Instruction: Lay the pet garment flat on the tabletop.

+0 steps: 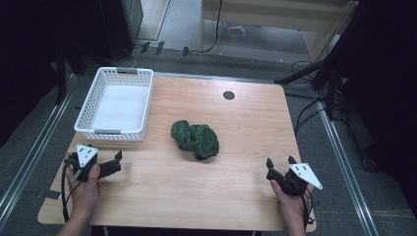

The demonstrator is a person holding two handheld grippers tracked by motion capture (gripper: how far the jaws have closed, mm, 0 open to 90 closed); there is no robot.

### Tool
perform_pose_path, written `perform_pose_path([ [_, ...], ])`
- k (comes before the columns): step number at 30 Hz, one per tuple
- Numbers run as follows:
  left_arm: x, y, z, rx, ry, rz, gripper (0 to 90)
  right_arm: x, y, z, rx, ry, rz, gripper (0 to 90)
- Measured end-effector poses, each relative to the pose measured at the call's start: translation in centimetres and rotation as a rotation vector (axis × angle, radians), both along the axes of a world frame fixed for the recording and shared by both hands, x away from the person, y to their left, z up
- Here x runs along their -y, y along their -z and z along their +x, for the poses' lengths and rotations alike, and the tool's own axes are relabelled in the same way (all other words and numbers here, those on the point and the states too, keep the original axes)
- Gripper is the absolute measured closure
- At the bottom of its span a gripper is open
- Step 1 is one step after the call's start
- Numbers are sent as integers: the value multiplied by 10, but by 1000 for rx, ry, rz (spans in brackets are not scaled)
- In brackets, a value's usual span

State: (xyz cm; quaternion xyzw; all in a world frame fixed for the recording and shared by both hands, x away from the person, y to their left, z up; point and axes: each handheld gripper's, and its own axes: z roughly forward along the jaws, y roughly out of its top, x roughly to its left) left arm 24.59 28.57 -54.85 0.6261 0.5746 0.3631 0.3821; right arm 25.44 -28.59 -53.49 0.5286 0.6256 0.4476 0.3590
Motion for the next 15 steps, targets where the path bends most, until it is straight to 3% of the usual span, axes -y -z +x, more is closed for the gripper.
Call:
perform_pose_path([
  [8, 1, 0, 1, 1, -3, 4, 0, -34, -17, -1, 40, -88, 7, 233],
  [9, 1, 0, 1, 0, 1, 1, 0, -45, -26, 0, 39, -130, 30, 255],
  [11, 1, 0, 1, 2, 2, 0, 0, -51, -30, 1, 33, -158, 41, 283],
  [12, 1, 0, 0, 2, 1, 1, 0, -63, -36, 4, 22, -222, 48, 302],
  [15, 1, 0, 0, 6, -3, 5, 0, -82, -43, 9, 12, -279, 45, 305],
])
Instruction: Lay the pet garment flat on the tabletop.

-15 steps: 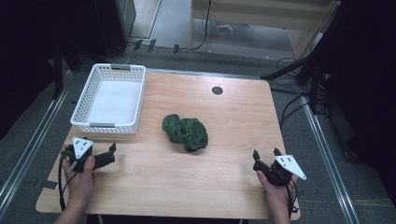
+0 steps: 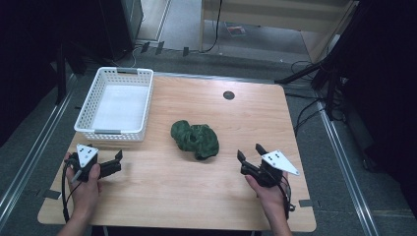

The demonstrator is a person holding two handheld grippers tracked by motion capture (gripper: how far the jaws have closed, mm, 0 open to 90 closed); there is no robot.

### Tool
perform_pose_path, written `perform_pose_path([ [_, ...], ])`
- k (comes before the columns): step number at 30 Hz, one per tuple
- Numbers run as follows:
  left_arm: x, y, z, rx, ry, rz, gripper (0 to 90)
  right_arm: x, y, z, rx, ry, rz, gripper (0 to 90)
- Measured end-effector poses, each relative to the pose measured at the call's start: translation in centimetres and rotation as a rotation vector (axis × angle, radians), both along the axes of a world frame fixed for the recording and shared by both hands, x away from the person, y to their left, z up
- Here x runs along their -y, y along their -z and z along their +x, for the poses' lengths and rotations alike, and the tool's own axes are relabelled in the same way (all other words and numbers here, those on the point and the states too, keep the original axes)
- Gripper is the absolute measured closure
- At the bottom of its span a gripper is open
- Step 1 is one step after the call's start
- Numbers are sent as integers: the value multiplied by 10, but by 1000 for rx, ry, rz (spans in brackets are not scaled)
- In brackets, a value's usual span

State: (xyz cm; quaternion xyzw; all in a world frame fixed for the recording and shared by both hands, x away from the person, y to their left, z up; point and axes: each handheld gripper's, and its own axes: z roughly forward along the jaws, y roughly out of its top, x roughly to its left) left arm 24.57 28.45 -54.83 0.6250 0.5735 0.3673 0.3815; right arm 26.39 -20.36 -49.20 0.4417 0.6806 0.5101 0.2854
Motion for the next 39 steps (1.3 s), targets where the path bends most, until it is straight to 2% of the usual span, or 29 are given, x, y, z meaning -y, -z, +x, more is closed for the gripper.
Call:
perform_pose_path([
  [1, 3, 0, -1, 9, -2, 33, 0, -7, -2, 2, -9, -12, 2, 305],
  [2, 3, 0, -1, 9, -2, 33, 0, -14, -3, 5, -19, -25, 4, 305],
  [4, 8, -1, -1, 11, 9, 74, 0, -29, -5, 11, -36, -48, -3, 302],
  [6, 16, -4, -2, 3, 35, 61, 0, -44, -6, 17, -47, -79, -21, 279],
  [8, 19, -6, -2, 11, 39, 55, 0, -61, -5, 24, -70, -112, -40, 218],
  [10, 30, -14, -3, 22, 74, 33, 0, -76, -1, 32, -94, -126, -63, 123],
  [11, 34, -18, -3, 22, 91, 23, 0, -85, 3, 39, -121, -131, -76, 119],
  [13, 41, -24, -2, 19, 128, 0, 0, -97, 9, 48, -146, -134, -88, 96],
  [15, 48, -31, -1, 24, 157, -11, 0, -104, 16, 56, -174, -129, -80, 105],
  [16, 53, -35, -1, 37, 165, 0, 0, -105, 20, 60, -187, -126, -83, 112],
  [17, 57, -39, 0, 49, 178, 13, 0, -106, 24, 63, -208, -121, -88, 157],
  [20, 74, -52, 5, 83, 218, 6, 48, -106, 34, 69, -249, -123, -137, 477],
  [21, 79, -55, 9, 82, 231, -8, 80, -104, 34, 69, -245, -124, -132, 583],
  [23, 89, -59, 19, 56, 266, -48, 115, -98, 30, 67, -227, -155, -63, 757],
  [25, 98, -60, 28, 12, 312, -94, 147, -94, 22, 62, -180, -166, -42, 845],
  [27, 103, -60, 31, -1, 374, -146, 134, -92, 12, 54, -135, -194, -25, 861],
  [28, 103, -60, 31, -1, 374, -146, 136, -92, 12, 54, -135, -194, -25, 861],
  [29, 109, -59, 30, 0, 393, -144, 137, -91, 2, 44, -103, -247, 3, 863],
  [31, 112, -58, 30, -5, 412, -147, 137, -90, -3, 38, -86, -260, 5, 866],
  [32, 118, -56, 29, -15, 449, -150, 138, -89, -12, 29, -59, -298, 25, 857],
  [34, 124, -54, 28, -32, 506, -152, 139, -87, -21, 20, -47, -341, 44, 838],
  [35, 124, -54, 28, -32, 506, -152, 140, -87, -21, 20, -47, -341, 44, 838],
  [37, 131, -50, 27, -54, 550, -157, 144, -84, -27, 13, -41, -405, 41, 741],
  [38, 134, -47, 27, -61, 558, -148, 144, -82, -28, 11, -34, -415, 50, 713],
  [39, 136, -45, 27, -67, 564, -145, 146, -80, -28, 11, -30, -404, 53, 733],
])
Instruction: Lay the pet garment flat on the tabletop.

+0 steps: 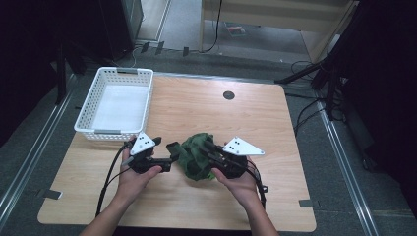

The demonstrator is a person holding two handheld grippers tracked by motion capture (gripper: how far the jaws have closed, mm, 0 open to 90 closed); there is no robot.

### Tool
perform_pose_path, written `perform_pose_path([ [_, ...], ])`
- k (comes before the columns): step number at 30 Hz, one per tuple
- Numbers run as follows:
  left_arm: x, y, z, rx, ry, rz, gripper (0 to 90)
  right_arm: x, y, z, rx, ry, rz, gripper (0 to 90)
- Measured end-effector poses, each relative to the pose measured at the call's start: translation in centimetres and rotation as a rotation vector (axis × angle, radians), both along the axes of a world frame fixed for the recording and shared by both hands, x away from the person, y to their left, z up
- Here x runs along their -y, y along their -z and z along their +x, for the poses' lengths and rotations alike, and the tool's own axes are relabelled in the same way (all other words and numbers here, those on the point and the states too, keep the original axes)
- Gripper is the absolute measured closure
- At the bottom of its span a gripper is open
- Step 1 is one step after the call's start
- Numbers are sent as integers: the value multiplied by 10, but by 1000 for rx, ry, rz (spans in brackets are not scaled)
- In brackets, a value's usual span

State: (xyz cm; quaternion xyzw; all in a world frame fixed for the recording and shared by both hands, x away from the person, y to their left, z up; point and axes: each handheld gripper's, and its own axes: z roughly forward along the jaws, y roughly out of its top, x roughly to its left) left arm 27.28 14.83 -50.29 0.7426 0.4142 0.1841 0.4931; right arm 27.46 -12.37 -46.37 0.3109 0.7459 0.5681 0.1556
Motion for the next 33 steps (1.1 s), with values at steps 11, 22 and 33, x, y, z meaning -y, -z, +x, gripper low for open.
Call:
perform_pose_path([
  [11, 12, 24, 8, -138, -11, 35, 429, 8, 8, 11, -108, 39, -14, 411],
  [22, 42, 30, 2, -181, 16, 29, 192, -6, 43, 20, -217, 145, -113, 841],
  [33, 21, 23, 6, -124, 17, 20, 757, 5, 12, 7, -94, 114, 31, 872],
])
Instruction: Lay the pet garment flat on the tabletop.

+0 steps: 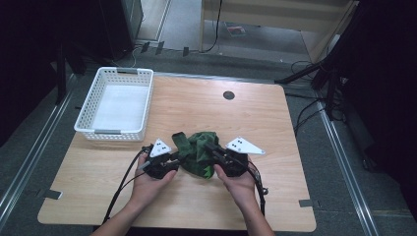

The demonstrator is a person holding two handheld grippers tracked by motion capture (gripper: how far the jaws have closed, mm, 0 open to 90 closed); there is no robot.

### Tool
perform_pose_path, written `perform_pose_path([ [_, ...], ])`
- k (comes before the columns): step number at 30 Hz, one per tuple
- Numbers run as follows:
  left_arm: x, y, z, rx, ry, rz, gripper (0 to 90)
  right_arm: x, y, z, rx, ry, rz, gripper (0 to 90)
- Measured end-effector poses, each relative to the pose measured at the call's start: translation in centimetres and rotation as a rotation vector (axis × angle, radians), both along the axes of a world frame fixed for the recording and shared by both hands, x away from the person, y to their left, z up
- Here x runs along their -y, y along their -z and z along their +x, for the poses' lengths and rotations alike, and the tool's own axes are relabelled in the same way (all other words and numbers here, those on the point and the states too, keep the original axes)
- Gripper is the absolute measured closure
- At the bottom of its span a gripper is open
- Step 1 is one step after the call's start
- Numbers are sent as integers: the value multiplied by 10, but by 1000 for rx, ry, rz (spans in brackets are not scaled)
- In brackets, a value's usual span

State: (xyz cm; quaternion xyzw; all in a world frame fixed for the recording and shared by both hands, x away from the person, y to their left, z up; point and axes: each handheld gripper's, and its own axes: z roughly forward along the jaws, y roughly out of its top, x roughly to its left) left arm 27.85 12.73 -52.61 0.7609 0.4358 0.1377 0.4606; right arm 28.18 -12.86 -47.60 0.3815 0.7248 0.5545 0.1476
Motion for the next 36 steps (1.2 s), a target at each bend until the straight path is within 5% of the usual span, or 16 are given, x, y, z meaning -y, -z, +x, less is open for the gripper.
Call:
perform_pose_path([
  [9, -22, -13, 2, 30, 12, -35, 854, 33, -18, 2, 34, 81, 79, 867],
  [14, -27, -16, 3, 33, 4, -33, 853, 61, -24, 6, 46, 222, 94, 801],
  [18, -33, -17, 5, 19, -29, -72, 840, 77, -21, 11, 9, 306, 76, 776],
  [26, -38, -23, 6, 45, -14, -84, 844, 55, -17, 11, 42, 196, 35, 545],
  [27, -38, -24, 6, 49, -14, -91, 843, 39, -12, 10, 42, 103, 23, 465],
  [30, -39, -26, 6, 52, -12, -97, 842, 20, -6, 10, 28, 39, -31, 354],
  [31, -40, -26, 5, 53, -12, -99, 842, 11, -2, 10, 6, 20, -78, 302],
  [32, -41, -27, 5, 51, -12, -105, 840, -4, 11, 13, -60, 14, -187, 265],
  [35, -45, -27, 6, 46, -13, -118, 837, -10, 23, 16, -93, 82, -259, 361],
  [36, -47, -28, 6, 45, -17, -121, 837, -10, 29, 19, -130, 108, -281, 456],
])
